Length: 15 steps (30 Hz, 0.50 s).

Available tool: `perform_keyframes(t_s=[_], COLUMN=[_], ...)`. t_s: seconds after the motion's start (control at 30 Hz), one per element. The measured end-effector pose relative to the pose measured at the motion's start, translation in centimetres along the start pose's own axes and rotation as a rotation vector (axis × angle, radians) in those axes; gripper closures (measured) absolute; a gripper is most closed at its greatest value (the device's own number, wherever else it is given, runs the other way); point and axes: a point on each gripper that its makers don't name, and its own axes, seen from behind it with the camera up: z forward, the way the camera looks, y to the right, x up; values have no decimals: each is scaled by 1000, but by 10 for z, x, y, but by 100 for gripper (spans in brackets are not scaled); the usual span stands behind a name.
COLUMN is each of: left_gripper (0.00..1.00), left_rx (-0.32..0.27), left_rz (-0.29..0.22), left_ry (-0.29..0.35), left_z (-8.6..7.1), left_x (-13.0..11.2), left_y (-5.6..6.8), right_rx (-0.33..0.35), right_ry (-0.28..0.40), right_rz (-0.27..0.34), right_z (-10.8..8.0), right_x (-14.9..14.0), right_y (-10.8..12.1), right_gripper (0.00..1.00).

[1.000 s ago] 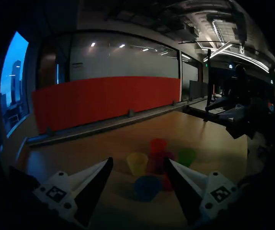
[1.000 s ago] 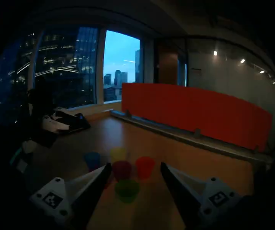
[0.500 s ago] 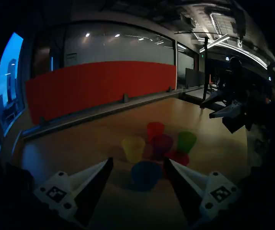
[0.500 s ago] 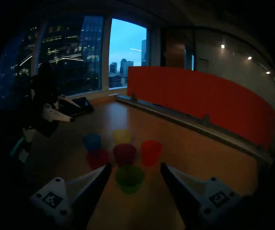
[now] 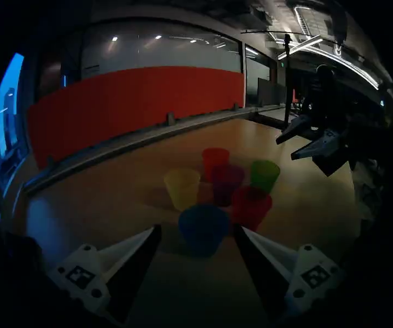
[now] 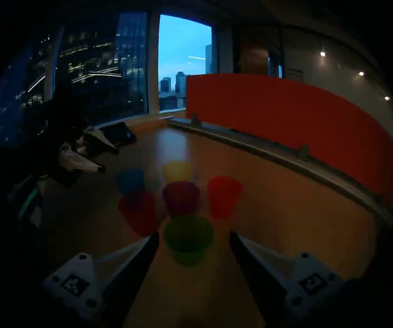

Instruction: Pour water

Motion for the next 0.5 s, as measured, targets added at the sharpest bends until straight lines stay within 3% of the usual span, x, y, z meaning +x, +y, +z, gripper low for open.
perform_keyframes(t_s=[0.5], left_gripper=[2], left_rx=[-42], left_rz=[9], left_ry=[-90], left_z=[22], left_x=[-33], left_y=[6], right_rx=[20], right_ry=[-67], right_rz=[-27], right_z=[25], right_x=[-33], right_y=[-1], right_gripper=[1])
